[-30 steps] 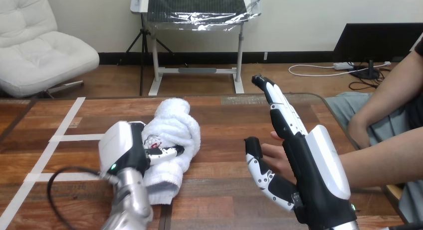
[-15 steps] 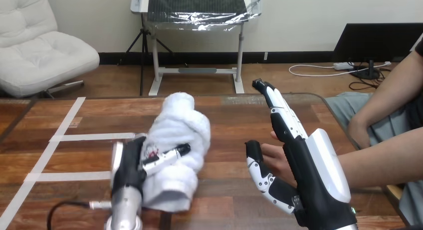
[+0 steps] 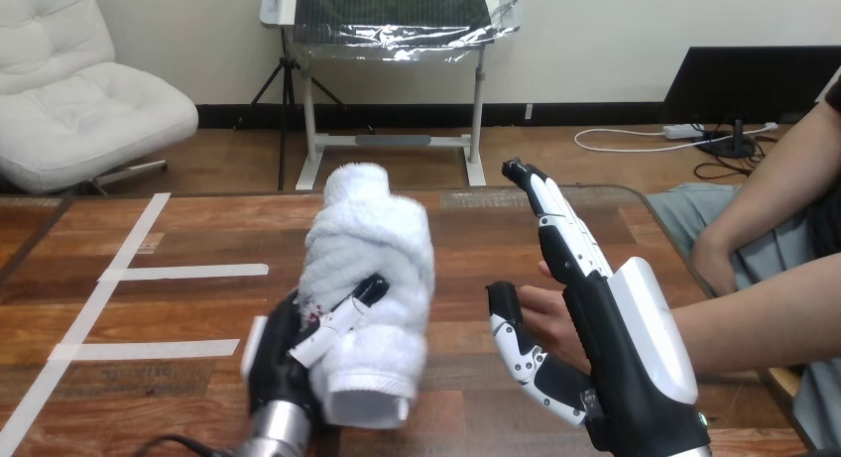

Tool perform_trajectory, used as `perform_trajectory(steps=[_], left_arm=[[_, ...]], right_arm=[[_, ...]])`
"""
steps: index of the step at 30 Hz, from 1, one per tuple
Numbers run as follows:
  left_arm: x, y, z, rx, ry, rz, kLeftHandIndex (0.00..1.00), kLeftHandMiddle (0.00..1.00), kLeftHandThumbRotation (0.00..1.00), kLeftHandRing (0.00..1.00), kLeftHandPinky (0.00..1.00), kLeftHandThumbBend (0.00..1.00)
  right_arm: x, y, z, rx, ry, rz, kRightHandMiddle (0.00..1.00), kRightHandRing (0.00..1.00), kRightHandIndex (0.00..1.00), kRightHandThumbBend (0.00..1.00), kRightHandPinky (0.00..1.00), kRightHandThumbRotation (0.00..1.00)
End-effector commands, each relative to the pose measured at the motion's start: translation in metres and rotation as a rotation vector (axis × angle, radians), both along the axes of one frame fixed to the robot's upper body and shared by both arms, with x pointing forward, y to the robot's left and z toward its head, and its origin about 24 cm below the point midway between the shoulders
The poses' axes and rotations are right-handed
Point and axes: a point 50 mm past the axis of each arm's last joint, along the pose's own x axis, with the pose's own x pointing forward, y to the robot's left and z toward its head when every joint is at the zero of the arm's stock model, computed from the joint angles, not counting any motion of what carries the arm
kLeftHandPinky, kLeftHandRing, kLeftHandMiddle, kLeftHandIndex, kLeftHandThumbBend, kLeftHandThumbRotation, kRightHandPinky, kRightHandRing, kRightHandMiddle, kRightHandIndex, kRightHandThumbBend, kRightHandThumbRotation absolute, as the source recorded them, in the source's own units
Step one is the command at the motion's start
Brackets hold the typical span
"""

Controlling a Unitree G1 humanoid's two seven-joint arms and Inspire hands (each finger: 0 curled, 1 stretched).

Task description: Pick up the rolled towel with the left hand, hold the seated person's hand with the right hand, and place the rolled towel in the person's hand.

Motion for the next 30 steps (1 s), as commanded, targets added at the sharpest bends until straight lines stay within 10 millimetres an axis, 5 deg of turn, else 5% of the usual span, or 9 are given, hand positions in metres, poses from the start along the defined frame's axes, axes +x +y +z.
perform_trajectory(steps=[1, 30], left_arm=[[0.023, -0.017, 0.063, -0.206, -0.344, -0.019, 0.46, 0.37, 0.09, 0.32, 0.25, 0.81], [0.014, -0.031, 0.068, -0.279, -0.393, -0.098, 0.44, 0.37, 0.1, 0.31, 0.26, 0.87]], right_arm=[[0.011, -0.002, 0.019, 0.02, -0.123, -0.011, 1.0, 1.0, 0.98, 0.08, 1.0, 0.0], [0.025, -0.054, 0.04, -0.208, -0.105, -0.138, 0.99, 0.97, 0.92, 0.55, 0.97, 0.0]])
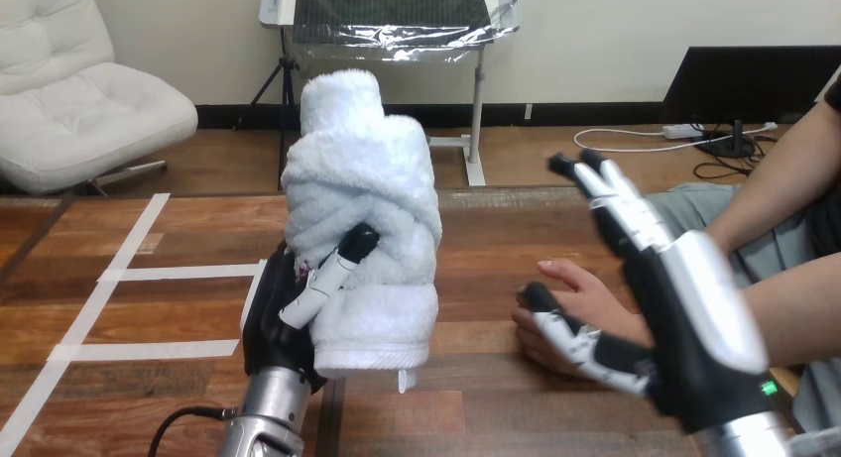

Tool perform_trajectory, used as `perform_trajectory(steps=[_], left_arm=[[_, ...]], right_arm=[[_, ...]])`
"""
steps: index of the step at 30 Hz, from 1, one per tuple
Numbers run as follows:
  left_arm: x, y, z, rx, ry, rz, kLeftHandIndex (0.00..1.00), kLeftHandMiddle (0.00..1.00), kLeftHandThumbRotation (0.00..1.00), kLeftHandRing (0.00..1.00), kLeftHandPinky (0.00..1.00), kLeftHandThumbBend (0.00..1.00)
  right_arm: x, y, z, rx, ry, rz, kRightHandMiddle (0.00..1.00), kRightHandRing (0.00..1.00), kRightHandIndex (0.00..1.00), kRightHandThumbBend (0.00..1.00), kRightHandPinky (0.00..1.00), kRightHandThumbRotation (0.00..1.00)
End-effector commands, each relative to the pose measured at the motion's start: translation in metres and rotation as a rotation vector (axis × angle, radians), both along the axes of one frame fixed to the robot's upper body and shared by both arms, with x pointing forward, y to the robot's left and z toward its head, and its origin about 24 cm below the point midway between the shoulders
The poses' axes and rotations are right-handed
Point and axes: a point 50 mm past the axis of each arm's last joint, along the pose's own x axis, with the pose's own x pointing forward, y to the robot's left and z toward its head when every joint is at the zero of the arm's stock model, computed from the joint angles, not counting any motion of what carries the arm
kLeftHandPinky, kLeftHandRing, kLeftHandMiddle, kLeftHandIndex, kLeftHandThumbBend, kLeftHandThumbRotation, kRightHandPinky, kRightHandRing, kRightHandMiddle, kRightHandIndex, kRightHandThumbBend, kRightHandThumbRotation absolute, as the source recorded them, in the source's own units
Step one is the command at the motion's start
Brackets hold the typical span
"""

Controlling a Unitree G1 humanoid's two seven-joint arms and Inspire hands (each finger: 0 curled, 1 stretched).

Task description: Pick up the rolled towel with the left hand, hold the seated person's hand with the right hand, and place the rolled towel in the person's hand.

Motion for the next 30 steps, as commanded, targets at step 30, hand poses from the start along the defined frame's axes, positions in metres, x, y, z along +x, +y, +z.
perform_trajectory(steps=[30], left_arm=[[0.006, -0.029, 0.028, -0.053, -0.155, -0.029, 0.45, 0.36, 0.11, 0.3, 0.24, 0.86]], right_arm=[[0.032, -0.072, 0.044, -0.449, 0.123, -0.181, 0.92, 0.93, 0.86, 0.78, 0.83, 0.0]])
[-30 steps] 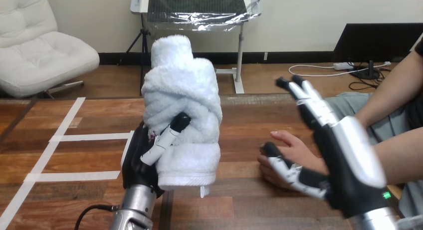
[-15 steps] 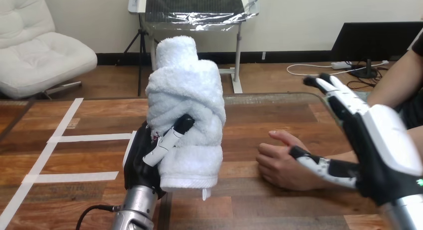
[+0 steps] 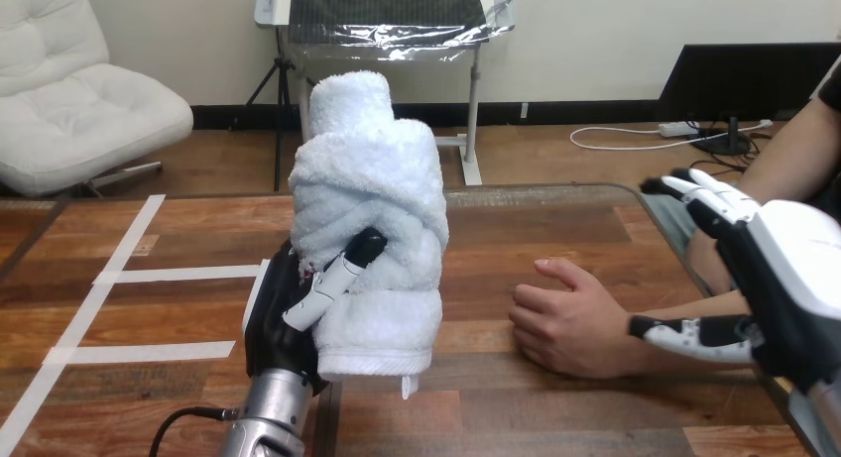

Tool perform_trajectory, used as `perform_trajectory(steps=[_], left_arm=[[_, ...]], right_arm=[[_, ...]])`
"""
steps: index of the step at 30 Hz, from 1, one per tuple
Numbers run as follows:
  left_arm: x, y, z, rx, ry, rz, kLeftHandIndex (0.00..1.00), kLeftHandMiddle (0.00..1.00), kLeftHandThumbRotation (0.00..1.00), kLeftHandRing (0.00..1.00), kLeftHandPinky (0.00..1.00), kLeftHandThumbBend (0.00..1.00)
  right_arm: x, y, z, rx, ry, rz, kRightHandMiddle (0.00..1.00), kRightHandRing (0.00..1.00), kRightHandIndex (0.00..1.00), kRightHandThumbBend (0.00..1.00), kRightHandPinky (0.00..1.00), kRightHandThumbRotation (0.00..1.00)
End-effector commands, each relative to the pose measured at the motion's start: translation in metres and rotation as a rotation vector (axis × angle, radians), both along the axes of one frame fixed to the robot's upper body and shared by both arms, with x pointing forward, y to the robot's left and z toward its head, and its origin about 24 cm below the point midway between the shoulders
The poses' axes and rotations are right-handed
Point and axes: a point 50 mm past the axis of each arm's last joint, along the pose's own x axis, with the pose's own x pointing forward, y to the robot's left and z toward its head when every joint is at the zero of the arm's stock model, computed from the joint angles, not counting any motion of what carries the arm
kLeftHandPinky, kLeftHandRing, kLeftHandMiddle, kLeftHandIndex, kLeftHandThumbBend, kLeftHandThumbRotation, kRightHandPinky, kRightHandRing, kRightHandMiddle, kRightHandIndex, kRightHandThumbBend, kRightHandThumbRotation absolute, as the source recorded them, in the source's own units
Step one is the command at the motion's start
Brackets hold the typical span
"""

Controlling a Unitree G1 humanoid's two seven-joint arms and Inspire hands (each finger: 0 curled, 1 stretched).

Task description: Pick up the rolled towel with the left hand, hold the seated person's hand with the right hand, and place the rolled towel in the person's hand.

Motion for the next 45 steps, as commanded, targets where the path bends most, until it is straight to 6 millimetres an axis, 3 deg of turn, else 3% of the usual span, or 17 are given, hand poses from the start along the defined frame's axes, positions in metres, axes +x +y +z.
perform_trajectory(steps=[1, 32, 45], left_arm=[[0.008, -0.028, 0.029, -0.08, -0.142, -0.026, 0.45, 0.36, 0.11, 0.3, 0.24, 0.86], [0.004, -0.033, 0.037, -0.097, -0.197, -0.089, 0.45, 0.36, 0.1, 0.29, 0.23, 0.82], [0.002, -0.033, 0.039, -0.096, -0.21, -0.089, 0.44, 0.35, 0.1, 0.29, 0.23, 0.81]], right_arm=[[0.014, -0.006, 0.02, -0.066, -0.031, -0.004, 0.92, 0.93, 0.85, 0.79, 0.83, 0.0], [0.053, -0.016, 0.024, -0.336, 0.353, 0.015, 0.89, 0.89, 0.83, 0.86, 0.81, 0.0], [0.07, -0.012, 0.02, -0.441, 0.486, 0.04, 0.9, 0.9, 0.85, 0.83, 0.84, 0.0]])
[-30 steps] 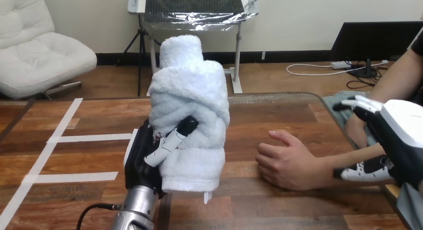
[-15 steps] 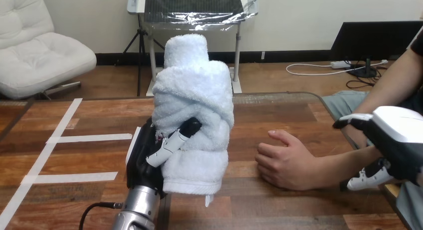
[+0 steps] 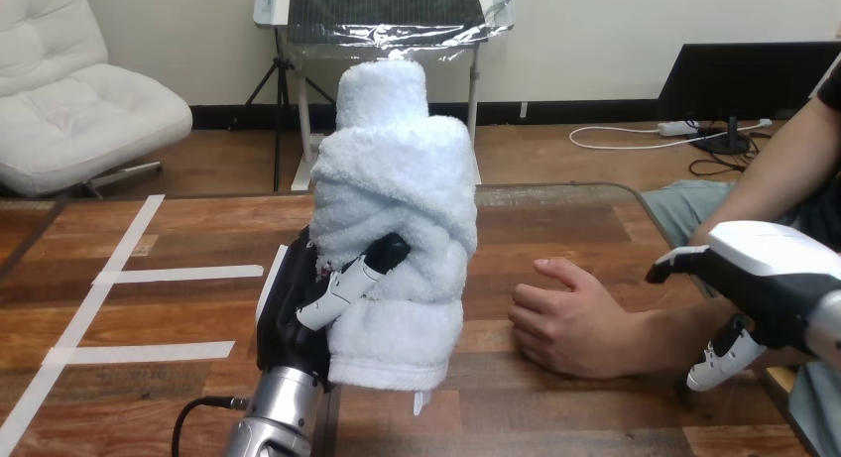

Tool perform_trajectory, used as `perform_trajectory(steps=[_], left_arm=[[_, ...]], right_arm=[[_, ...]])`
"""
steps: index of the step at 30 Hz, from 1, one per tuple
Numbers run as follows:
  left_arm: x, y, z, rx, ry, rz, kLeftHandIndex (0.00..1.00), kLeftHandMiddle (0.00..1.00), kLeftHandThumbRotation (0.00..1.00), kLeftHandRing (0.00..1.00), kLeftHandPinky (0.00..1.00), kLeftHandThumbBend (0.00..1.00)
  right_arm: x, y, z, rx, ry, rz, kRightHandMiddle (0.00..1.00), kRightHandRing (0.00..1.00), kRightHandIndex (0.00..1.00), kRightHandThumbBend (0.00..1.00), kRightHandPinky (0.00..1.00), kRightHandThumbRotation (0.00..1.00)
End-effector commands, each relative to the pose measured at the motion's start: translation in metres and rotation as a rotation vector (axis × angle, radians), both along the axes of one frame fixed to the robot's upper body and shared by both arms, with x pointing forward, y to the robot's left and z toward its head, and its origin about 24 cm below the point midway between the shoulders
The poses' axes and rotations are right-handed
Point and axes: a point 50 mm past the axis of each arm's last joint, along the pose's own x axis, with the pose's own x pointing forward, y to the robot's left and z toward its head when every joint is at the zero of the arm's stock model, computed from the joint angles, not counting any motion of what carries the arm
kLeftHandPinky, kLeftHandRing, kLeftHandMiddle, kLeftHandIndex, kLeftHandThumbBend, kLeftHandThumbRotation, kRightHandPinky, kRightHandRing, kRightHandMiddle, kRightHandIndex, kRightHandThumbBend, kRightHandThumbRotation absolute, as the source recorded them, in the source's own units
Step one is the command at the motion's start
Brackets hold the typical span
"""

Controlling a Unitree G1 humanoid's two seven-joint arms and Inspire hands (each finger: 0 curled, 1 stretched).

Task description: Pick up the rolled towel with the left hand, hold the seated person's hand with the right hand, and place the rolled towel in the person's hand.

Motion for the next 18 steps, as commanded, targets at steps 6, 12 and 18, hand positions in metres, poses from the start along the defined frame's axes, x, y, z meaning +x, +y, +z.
perform_trajectory(steps=[6, 12, 18], left_arm=[[0.007, -0.023, 0.028, -0.118, -0.114, -0.015, 0.44, 0.35, 0.1, 0.29, 0.23, 0.81], [0.006, -0.023, 0.027, -0.121, -0.112, -0.012, 0.44, 0.35, 0.11, 0.29, 0.23, 0.82], [0.006, -0.022, 0.027, -0.127, -0.113, -0.009, 0.44, 0.35, 0.11, 0.28, 0.23, 0.82]], right_arm=[[0.022, 0.004, 0.015, -0.1, 0.014, 0.047, 0.91, 0.91, 0.85, 0.82, 0.85, 0.0], [0.028, 0.004, 0.01, -0.127, 0.052, 0.053, 0.92, 0.91, 0.86, 0.81, 0.87, 0.01], [0.034, 0.004, 0.005, -0.151, 0.075, 0.062, 0.92, 0.92, 0.87, 0.8, 0.87, 0.02]])
